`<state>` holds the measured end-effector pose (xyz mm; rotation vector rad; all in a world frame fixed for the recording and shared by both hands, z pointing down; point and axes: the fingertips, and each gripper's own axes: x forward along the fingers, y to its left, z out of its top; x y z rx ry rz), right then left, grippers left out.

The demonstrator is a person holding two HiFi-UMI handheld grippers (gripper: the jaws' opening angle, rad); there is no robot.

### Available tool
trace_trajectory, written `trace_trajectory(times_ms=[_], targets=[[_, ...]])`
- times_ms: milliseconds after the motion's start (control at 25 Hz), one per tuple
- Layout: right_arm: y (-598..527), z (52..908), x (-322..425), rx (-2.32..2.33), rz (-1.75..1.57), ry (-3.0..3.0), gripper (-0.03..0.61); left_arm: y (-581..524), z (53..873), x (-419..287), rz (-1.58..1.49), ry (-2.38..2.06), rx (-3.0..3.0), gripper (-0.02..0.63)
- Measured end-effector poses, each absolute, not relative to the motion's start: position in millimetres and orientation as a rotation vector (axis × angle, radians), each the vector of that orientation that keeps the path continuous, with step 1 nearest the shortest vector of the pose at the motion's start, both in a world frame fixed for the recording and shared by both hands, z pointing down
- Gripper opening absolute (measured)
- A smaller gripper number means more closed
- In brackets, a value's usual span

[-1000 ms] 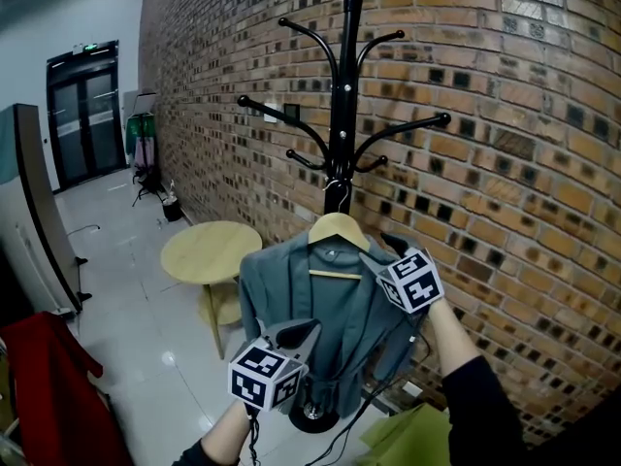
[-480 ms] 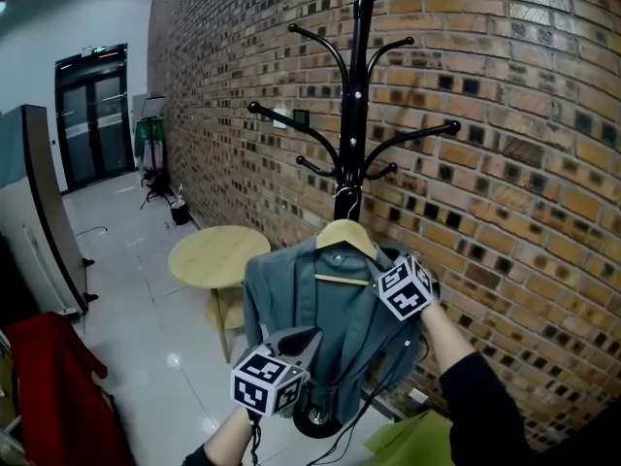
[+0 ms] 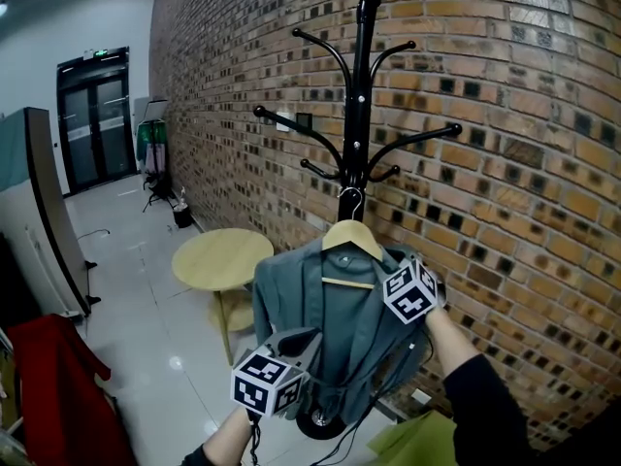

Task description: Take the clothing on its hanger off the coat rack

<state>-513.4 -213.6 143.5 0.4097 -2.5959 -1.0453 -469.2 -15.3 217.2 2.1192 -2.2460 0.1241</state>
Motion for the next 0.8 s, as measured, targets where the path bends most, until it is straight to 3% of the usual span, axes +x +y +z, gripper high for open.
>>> trace_trajectory(times_ms=[800], targets=[[-213.4,72.6,-469.3,0.577,-1.115,-2.614,0.08,-5.5,216.8,-457.9,0.119,-2.241,2.139,0.006]])
